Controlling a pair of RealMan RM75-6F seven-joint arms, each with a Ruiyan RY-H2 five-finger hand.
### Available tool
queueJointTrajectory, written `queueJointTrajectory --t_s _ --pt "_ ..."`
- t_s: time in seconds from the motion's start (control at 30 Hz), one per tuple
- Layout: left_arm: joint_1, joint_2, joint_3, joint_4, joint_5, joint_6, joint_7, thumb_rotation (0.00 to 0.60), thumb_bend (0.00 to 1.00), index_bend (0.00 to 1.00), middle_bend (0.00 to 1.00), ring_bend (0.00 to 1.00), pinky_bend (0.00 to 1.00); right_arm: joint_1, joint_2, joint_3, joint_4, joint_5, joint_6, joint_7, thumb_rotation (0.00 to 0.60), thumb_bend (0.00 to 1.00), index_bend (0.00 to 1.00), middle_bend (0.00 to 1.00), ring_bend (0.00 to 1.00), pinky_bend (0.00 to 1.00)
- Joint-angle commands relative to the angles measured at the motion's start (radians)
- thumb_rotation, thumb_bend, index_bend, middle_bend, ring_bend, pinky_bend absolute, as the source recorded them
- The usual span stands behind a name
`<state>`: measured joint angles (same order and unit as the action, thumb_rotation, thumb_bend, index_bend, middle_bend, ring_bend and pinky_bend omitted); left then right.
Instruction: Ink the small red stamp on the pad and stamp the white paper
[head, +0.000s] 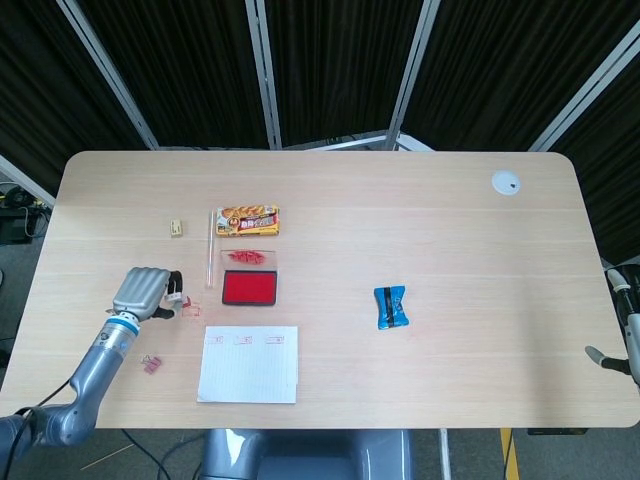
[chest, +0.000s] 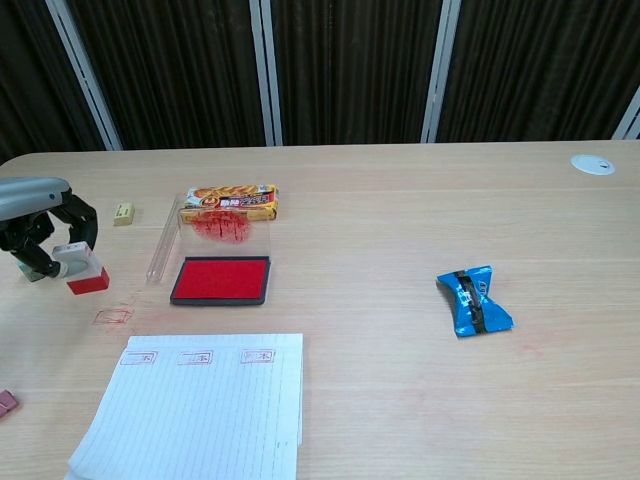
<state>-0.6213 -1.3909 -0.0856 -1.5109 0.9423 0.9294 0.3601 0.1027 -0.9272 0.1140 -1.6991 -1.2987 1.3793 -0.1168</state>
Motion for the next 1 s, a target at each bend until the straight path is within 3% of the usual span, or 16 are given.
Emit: queueJointTrajectory --t_s 0.03,0.6,1.0 --pt "-0.007 -0.036 0.0 0.053 -0.015 -0.033 -0.025 0.6 0.46 0.57 0.53 0.82 0.85 0.001 -0.002 0.0 0.002 0.003 -0.002 -0.003 0.6 0.0 0.0 0.0 0.0 0.0" --pt "-0.013 -0.119 0.011 0.174 0.008 -0.066 -0.052 0.6 0.45 0.54 0.49 0.81 0.84 0.005 -0.012 -0.001 0.012 0.013 -0.012 -0.017 0.6 0.0 0.0 0.0 0.0 0.0" --pt "-0.011 -0.124 0.017 0.174 0.007 -0.066 -0.03 0.6 0.4 0.45 0.36 0.8 0.83 0.007 -0.015 -0.002 0.016 0.016 -0.016 -0.02 0.6 0.0 0.0 0.0 0.0 0.0"
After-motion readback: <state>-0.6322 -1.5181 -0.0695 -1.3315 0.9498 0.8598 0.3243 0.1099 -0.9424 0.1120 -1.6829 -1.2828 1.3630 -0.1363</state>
